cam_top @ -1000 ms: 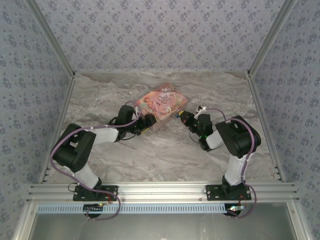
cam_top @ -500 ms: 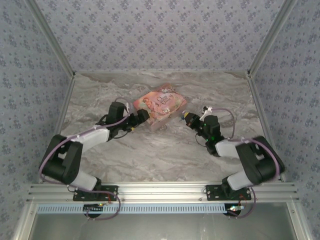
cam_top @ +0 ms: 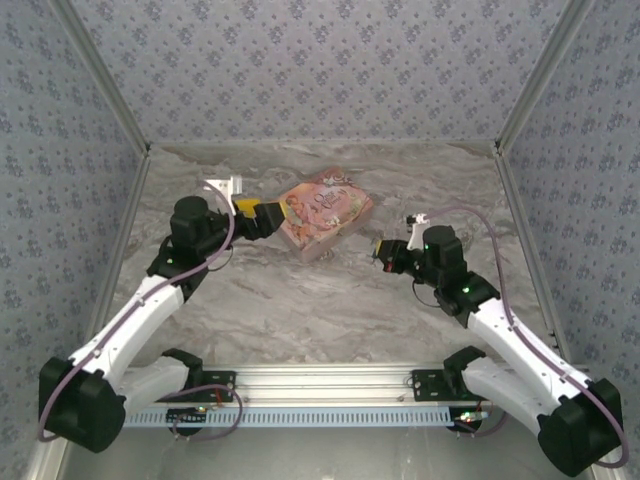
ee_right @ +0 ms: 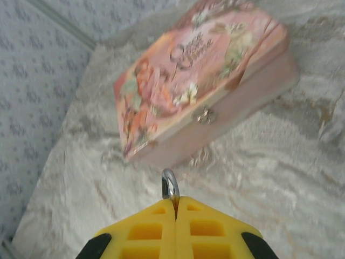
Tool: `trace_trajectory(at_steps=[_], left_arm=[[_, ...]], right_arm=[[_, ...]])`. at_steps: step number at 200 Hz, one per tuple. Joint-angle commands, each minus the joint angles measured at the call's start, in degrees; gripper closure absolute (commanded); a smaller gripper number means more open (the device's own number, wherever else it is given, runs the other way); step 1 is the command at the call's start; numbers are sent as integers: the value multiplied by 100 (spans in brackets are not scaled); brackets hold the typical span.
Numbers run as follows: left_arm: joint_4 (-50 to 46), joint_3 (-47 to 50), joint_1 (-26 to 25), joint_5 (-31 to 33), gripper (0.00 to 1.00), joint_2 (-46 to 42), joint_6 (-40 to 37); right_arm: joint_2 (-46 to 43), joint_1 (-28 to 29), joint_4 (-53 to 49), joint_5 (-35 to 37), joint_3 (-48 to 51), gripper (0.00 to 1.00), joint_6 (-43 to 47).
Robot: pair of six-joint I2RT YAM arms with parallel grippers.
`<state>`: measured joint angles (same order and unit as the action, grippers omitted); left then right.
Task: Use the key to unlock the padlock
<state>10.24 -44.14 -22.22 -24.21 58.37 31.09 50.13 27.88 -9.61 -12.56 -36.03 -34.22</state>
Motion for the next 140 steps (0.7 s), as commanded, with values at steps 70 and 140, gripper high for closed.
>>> trace_trajectory(at_steps=[70, 140], left_arm=[[-15, -613, 33, -902, 1, -367, -699], [-172, -606, 24, -880, 1, -456, -797]], right_arm=[[1664, 1246, -3282, -256, -1378, 100, 401], [2839, 1441, -2708, -574, -1383, 100, 401]])
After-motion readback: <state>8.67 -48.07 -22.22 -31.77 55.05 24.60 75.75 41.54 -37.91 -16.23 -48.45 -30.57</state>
